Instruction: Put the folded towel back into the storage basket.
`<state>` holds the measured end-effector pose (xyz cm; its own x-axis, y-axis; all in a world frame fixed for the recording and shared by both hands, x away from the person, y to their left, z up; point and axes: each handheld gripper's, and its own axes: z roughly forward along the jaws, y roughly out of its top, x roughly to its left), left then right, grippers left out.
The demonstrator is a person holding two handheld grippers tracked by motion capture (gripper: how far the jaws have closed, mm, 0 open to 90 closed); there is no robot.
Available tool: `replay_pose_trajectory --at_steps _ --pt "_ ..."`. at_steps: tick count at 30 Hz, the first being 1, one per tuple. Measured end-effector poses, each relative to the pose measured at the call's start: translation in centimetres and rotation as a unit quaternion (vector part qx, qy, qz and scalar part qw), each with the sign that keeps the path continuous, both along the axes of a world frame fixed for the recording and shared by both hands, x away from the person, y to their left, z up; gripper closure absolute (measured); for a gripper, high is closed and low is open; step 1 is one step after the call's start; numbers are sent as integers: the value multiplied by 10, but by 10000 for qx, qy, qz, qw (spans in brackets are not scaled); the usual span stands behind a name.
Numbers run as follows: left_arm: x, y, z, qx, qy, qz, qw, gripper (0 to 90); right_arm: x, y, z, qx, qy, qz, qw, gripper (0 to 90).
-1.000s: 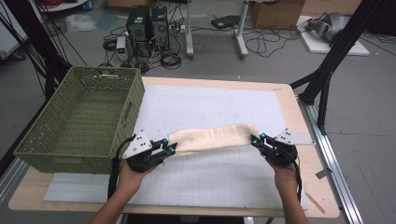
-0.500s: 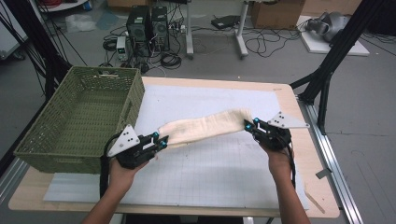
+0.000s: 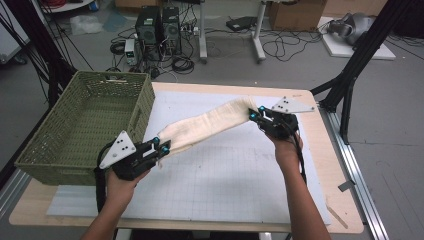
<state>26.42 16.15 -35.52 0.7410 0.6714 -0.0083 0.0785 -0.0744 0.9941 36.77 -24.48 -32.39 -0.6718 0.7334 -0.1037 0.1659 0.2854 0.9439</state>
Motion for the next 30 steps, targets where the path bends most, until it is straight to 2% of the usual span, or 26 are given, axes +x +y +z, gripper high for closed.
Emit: replay_pose_trajectory --at_steps 8,9,18,23,30 --pt "-4 12 6 -96 -90 141 9998 813 18 22 16 33 -92 80 9999 805" --pt "-5 14 7 -110 -94 155 9998 813 21 25 17 37 -23 99 9999 805" --pt "-11 24 12 -167 -167 298 9993 814 43 55 30 -17 -43 192 9998 806" --pt "-13 27 13 -132 -212 344 9991 814 54 72 35 -77 -61 233 9997 806" --pt "-17 36 15 -222 -236 480 9983 814 68 95 45 -139 -105 335 9993 806"
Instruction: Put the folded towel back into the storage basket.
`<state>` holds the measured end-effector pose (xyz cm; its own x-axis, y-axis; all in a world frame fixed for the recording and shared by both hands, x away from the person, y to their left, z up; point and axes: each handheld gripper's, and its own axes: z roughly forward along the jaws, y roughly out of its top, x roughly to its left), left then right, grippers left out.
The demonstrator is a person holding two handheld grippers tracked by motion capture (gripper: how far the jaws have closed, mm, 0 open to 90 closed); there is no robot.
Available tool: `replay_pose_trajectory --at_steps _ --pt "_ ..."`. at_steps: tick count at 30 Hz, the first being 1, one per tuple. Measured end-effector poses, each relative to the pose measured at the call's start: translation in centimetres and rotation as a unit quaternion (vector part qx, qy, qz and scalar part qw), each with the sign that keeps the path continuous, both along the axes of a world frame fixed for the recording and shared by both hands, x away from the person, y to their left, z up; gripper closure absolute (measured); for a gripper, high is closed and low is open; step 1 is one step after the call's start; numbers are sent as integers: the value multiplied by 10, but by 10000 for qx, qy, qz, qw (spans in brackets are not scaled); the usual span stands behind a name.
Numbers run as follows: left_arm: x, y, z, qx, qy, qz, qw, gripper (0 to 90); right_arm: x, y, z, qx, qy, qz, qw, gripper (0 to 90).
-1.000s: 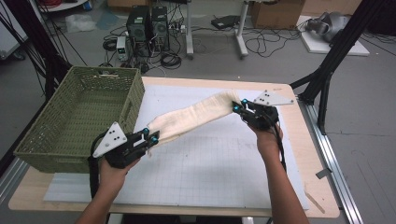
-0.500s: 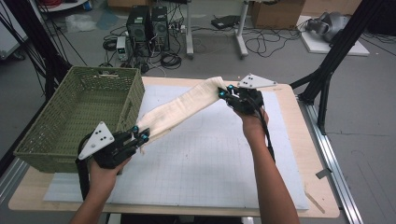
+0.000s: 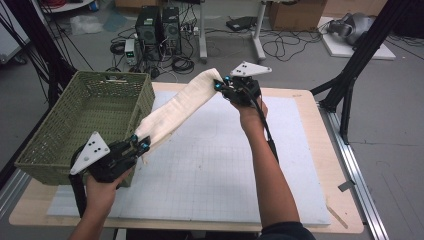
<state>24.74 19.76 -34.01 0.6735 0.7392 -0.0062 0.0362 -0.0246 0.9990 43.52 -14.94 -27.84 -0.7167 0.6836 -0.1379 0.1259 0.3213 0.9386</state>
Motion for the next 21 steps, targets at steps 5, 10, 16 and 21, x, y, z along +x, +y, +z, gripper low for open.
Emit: replay_pose_trajectory --at_steps 5,10,16,21 --pt "-2 6 2 -50 -28 65 10000 814 8 16 7 -63 -62 62 9999 806" --pt "-3 11 3 -79 -55 143 9999 814 13 28 10 -53 -108 101 9999 806" --pt "-6 19 5 -149 -99 274 9995 814 22 51 16 -38 -95 170 9998 806" --pt "-8 25 6 -135 -109 367 9992 814 31 72 24 -35 -136 234 9996 806"
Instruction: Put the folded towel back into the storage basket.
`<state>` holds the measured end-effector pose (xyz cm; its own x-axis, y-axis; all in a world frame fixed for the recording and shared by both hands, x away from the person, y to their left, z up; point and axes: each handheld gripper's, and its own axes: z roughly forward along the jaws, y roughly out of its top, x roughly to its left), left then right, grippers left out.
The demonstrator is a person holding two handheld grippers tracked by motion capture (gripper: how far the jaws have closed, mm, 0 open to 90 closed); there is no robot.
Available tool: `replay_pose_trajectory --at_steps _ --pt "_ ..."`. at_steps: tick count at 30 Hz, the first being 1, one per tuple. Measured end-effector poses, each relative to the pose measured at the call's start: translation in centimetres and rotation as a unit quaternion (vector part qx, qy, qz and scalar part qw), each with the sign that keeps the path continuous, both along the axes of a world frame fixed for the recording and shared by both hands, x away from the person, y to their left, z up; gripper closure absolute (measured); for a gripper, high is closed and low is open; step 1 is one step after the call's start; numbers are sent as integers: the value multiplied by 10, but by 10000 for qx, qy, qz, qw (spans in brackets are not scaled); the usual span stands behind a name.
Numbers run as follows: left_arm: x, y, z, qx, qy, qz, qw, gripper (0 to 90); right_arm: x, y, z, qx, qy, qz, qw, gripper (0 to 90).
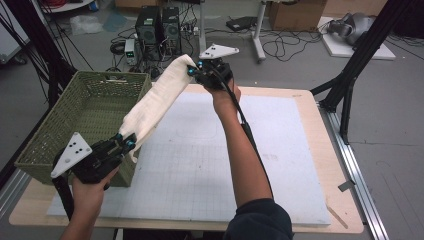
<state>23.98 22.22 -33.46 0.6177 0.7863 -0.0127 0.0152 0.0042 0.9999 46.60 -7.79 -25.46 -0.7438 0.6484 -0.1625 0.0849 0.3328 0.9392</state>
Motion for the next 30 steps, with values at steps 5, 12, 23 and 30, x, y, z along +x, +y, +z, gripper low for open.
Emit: replay_pose_trajectory --at_steps 5,12,23,30 --pt "-2 8 0 -27 6 112 9999 814 5 20 5 -15 -33 67 10000 806" --pt "-6 16 -2 4 14 305 9995 814 12 48 11 -67 -47 182 9998 806" --pt "-13 35 -3 -79 1 595 9982 814 21 95 19 -120 -38 414 9991 806" --pt "-16 49 -4 -206 18 773 9968 814 26 126 20 -155 -31 520 9985 806"
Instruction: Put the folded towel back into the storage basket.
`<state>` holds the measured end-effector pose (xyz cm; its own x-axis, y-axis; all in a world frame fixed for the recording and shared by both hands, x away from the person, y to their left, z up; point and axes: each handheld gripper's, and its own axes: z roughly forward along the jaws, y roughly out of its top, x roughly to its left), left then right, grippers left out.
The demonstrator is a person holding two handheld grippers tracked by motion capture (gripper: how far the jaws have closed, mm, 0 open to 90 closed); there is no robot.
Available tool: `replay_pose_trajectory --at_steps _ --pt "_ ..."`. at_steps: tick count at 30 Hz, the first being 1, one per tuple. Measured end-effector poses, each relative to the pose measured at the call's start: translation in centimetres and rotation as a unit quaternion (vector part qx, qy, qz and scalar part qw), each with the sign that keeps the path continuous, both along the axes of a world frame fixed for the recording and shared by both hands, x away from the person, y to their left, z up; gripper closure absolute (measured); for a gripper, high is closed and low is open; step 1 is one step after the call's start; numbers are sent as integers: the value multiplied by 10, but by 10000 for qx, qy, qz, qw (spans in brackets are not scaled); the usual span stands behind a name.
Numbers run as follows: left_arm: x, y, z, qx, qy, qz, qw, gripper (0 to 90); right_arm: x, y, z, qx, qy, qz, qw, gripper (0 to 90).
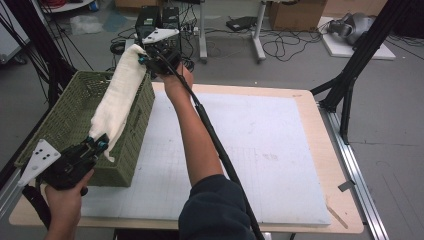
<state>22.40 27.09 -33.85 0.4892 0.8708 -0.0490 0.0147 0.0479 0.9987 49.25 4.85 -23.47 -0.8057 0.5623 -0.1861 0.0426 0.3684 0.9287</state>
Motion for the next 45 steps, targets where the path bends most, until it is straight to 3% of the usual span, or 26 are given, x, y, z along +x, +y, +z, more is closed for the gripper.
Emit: replay_pose_trajectory --at_steps 11,24,29,32,36,38,39,41,42,45 --pt "-2 19 -5 -135 102 259 9995 814 8 41 -5 -64 53 137 9999 806" --pt "-1 26 -10 -139 259 407 9987 812 16 63 -18 -105 151 137 9997 806" --pt "1 30 -11 -169 463 554 9972 810 19 74 -25 -197 216 91 9995 806" --pt "4 34 -14 -226 696 594 9955 786 21 83 -29 -269 237 28 9994 806" --pt "7 38 -19 -53 974 744 9924 739 24 94 -36 -302 253 -93 9992 806" --pt "8 40 -20 -77 1052 795 9912 689 24 101 -40 -331 271 -129 9990 800" --pt "9 41 -19 -71 1086 864 9903 641 25 104 -42 -347 265 -111 9990 761" --pt "8 44 -17 -92 1084 987 9892 560 24 110 -47 -376 211 -251 9988 471" --pt "7 45 -16 -104 1066 1056 9886 528 22 114 -51 -421 60 -532 9977 421" --pt "5 48 -14 -79 1005 1186 9878 481 20 113 -52 -360 95 -538 9979 408"
